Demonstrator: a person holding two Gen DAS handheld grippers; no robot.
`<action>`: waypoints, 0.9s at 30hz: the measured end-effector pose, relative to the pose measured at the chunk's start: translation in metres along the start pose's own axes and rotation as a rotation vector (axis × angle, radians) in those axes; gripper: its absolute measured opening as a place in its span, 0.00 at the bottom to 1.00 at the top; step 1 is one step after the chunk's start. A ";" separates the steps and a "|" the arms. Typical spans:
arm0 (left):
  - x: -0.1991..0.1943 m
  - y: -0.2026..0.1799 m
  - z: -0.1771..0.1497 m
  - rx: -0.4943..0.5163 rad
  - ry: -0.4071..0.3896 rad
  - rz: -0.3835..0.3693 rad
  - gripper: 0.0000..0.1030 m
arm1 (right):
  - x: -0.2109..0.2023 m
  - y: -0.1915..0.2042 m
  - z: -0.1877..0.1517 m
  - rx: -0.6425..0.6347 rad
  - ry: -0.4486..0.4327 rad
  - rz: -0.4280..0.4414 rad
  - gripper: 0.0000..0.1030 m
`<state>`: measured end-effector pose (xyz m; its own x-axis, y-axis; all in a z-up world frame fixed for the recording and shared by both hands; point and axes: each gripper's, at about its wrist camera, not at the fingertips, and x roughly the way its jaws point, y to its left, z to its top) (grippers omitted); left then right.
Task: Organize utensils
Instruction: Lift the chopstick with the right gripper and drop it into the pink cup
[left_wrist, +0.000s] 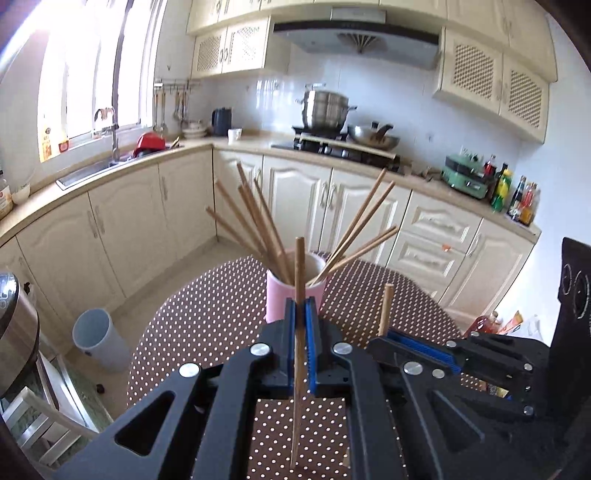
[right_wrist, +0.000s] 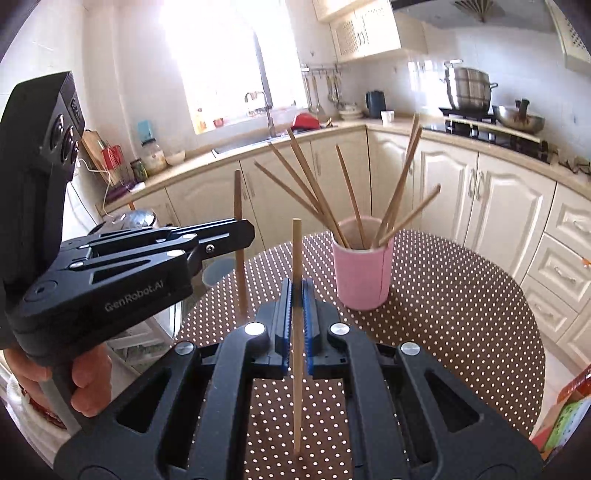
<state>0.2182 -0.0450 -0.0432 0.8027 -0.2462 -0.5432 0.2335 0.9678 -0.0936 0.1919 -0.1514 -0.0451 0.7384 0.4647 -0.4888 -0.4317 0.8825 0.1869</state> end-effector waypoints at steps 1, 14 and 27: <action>-0.003 0.000 0.001 -0.001 -0.010 0.001 0.06 | -0.002 0.001 0.001 -0.002 -0.012 -0.002 0.06; -0.014 0.006 0.038 -0.020 -0.104 -0.010 0.06 | -0.013 -0.002 0.045 -0.039 -0.162 -0.046 0.06; -0.010 0.013 0.082 -0.040 -0.201 -0.022 0.06 | -0.008 -0.011 0.081 -0.072 -0.251 -0.085 0.06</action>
<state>0.2588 -0.0346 0.0295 0.8922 -0.2687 -0.3631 0.2334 0.9624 -0.1388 0.2324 -0.1593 0.0254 0.8749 0.4006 -0.2721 -0.3918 0.9158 0.0885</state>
